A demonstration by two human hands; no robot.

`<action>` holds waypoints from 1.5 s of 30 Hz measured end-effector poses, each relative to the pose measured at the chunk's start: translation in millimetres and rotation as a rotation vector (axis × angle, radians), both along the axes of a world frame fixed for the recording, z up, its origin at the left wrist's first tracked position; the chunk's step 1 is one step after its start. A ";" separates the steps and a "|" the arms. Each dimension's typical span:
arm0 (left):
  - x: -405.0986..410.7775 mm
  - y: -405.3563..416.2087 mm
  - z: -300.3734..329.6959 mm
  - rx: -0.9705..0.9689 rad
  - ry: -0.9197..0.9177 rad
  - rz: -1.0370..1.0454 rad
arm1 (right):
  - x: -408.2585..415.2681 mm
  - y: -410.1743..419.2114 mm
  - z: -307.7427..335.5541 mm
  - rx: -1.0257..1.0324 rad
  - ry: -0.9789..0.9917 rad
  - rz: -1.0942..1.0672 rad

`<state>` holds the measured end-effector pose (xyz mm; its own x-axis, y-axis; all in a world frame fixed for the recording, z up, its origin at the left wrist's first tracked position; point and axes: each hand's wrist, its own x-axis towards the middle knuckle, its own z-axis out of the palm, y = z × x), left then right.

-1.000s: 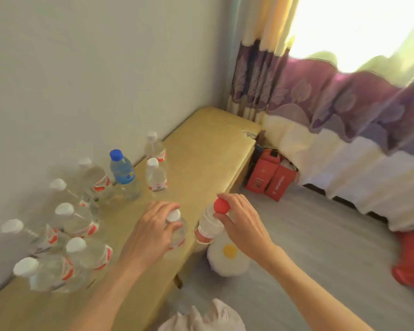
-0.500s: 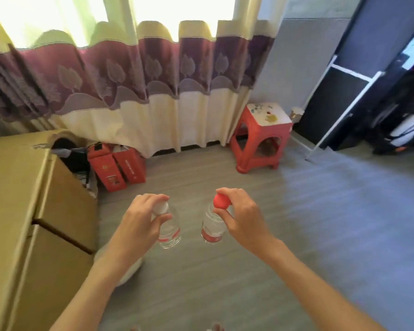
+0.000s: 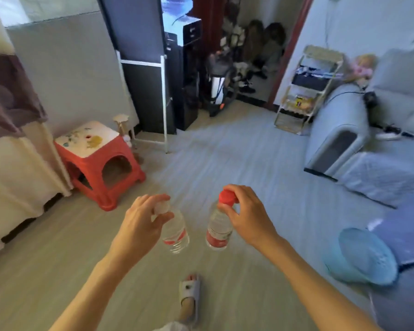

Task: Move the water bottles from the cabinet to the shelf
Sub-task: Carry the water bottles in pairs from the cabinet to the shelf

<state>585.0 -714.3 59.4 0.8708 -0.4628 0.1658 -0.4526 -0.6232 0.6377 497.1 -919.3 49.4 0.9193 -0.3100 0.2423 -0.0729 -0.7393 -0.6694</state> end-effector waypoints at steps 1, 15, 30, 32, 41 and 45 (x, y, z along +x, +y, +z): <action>17.9 -27.1 -4.1 -0.001 -0.003 -0.044 | 8.6 -24.6 -4.0 -0.001 0.019 -0.038; 214.8 -400.6 5.1 0.001 0.040 -0.528 | 130.2 -335.3 5.1 0.009 -0.015 -0.530; 366.9 -763.9 9.5 0.015 0.078 -0.474 | 289.9 -710.7 13.6 -0.060 -0.056 -0.515; 393.2 -807.2 12.1 -0.005 0.072 -0.462 | 317.9 -756.3 14.8 -0.047 -0.065 -0.512; 538.0 -1003.9 4.8 0.024 0.076 -0.523 | 454.5 -948.5 -1.2 -0.037 0.004 -0.536; 601.6 -1092.2 18.8 0.030 0.028 -0.553 | 509.1 -1026.2 9.5 -0.049 -0.008 -0.546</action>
